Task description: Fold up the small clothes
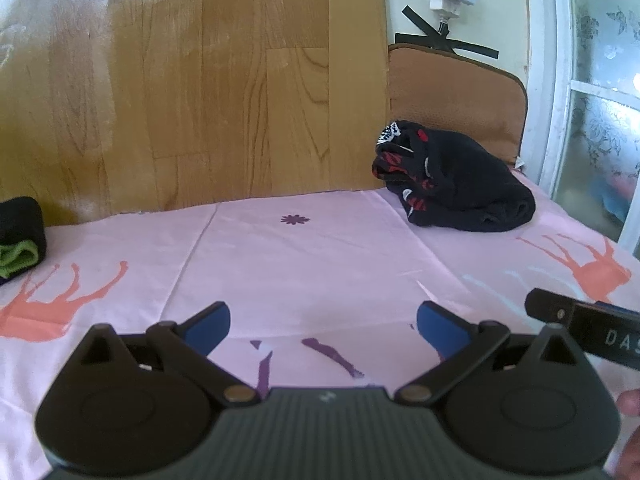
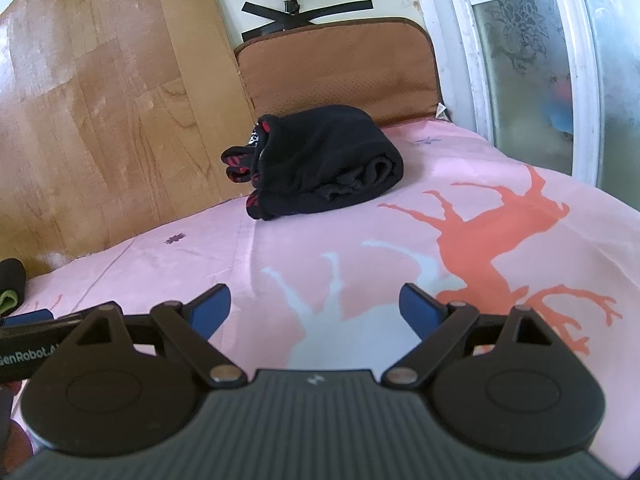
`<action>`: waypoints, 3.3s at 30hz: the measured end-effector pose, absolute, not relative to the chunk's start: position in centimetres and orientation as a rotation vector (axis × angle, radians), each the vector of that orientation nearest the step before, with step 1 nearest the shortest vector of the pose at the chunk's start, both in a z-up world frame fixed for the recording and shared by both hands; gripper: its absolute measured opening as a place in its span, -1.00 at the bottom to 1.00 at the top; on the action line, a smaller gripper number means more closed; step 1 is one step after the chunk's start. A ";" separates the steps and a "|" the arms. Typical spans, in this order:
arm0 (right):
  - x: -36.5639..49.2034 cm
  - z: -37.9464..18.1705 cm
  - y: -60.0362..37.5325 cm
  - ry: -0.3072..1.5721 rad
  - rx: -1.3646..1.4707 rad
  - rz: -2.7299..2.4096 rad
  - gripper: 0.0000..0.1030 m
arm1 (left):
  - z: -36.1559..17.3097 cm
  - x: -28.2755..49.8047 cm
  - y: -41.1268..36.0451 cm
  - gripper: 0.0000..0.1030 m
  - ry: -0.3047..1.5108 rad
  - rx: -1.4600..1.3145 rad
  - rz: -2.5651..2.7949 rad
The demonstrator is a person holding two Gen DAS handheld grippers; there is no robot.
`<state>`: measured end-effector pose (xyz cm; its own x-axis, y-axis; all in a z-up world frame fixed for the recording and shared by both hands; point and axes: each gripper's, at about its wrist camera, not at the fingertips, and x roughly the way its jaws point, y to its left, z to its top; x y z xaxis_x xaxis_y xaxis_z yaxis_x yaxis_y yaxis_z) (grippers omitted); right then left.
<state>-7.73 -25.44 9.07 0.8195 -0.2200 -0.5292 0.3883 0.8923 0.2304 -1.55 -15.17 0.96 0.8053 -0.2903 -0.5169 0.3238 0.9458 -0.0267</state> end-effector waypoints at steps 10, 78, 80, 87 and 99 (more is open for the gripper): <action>-7.8 9.1 -25.5 0.514 0.349 -0.329 0.81 | 1.0 -1.6 -15.2 1.00 0.534 0.086 -0.287; -7.7 8.9 -25.6 0.517 0.354 -0.310 0.81 | 0.8 -1.4 -15.5 1.00 0.586 0.092 -0.299; -7.6 8.9 -25.6 0.517 0.354 -0.309 0.81 | 0.8 -1.3 -15.5 1.00 0.587 0.093 -0.299; -7.6 8.9 -25.6 0.517 0.354 -0.308 0.81 | 0.8 -1.3 -15.7 1.00 0.588 0.095 -0.299; -7.6 8.9 -25.7 0.518 0.353 -0.305 0.81 | 0.7 -1.4 -15.9 1.00 0.586 0.099 -0.302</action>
